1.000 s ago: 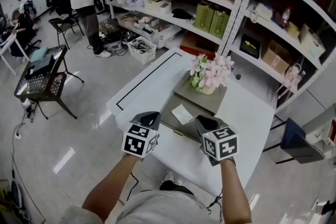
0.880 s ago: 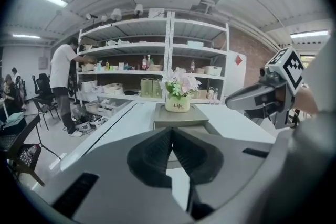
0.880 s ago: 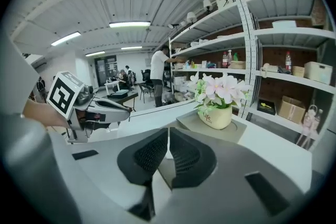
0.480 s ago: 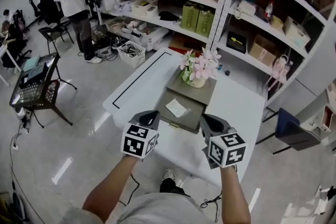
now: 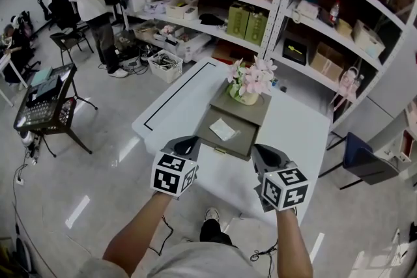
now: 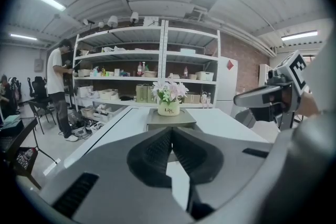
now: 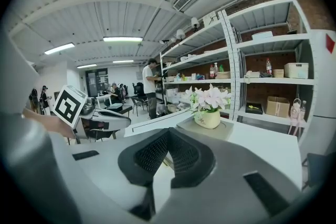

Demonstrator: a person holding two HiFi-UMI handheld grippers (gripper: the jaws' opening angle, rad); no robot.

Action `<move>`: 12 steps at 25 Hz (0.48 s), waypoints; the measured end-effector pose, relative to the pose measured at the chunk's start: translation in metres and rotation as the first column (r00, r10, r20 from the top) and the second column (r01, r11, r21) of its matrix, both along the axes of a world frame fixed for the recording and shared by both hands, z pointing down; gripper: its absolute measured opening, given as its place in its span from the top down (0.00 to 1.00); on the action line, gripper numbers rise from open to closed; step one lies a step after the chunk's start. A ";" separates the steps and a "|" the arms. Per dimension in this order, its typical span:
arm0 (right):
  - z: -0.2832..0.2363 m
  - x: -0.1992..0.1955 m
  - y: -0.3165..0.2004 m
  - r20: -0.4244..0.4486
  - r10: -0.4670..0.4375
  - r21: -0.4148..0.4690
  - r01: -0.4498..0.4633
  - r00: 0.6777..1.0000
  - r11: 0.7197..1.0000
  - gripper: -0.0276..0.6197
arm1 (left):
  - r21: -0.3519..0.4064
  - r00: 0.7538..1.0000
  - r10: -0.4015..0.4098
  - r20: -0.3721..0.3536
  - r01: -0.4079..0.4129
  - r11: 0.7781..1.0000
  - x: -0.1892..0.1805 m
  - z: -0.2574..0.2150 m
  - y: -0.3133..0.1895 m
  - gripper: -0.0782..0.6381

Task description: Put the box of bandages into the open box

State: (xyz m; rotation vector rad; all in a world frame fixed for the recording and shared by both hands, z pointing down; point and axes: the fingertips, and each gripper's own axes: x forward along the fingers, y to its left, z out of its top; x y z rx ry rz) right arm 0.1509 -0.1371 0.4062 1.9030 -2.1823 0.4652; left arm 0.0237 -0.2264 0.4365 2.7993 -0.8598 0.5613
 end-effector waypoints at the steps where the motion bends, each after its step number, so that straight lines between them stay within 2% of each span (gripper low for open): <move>1: 0.000 -0.001 0.001 -0.001 0.001 -0.001 -0.001 1.000 1.000 0.95 | -0.001 1.000 0.002 0.000 -0.002 1.000 -0.001 0.000 0.001 0.88; 12: 0.004 -0.005 0.007 -0.008 -0.001 -0.008 0.001 1.000 1.000 0.95 | -0.002 1.000 0.006 -0.003 -0.006 1.000 -0.005 0.001 0.005 0.88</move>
